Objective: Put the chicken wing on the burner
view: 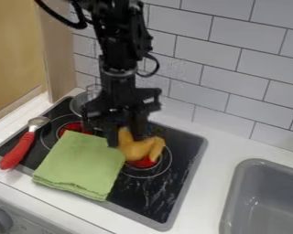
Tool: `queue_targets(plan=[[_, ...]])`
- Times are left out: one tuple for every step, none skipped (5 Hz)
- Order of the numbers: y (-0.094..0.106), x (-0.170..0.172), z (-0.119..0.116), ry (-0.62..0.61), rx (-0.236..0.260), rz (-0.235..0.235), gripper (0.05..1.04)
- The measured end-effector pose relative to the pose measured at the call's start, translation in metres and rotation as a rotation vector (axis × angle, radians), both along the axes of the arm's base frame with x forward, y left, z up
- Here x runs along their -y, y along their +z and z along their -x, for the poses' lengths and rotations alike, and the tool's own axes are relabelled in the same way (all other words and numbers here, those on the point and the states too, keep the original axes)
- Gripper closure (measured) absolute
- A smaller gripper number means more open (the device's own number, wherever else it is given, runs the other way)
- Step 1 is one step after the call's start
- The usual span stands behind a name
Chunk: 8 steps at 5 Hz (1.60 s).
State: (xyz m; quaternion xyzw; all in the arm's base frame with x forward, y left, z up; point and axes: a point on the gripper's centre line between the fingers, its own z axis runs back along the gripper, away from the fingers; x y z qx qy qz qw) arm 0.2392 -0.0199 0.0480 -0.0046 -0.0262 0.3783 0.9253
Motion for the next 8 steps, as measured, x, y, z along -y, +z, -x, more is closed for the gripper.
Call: queue_targets(plan=[[-0.009, 0.02, 0.006, -0.076, -0.008, -0.016, 0.647], [-0.022, 0.022, 0.011, -0.076, -0.029, -0.011, 0.647], [-0.035, 0.029, 0.02, -0.114, -0.051, -0.022, 0.647], [-0.04, 0.032, 0.021, -0.13, -0.062, -0.029, 0.564], [-0.045, 0.033, 0.028, -0.127, -0.114, -0.023, 0.239], [-0.042, 0.029, 0.033, -0.132, -0.14, -0.041, 0.068], [-0.025, 0.03, 0.028, -0.126, -0.117, -0.022, 0.077], [0.001, 0.034, 0.012, -0.129, -0.064, -0.007, 0.085]])
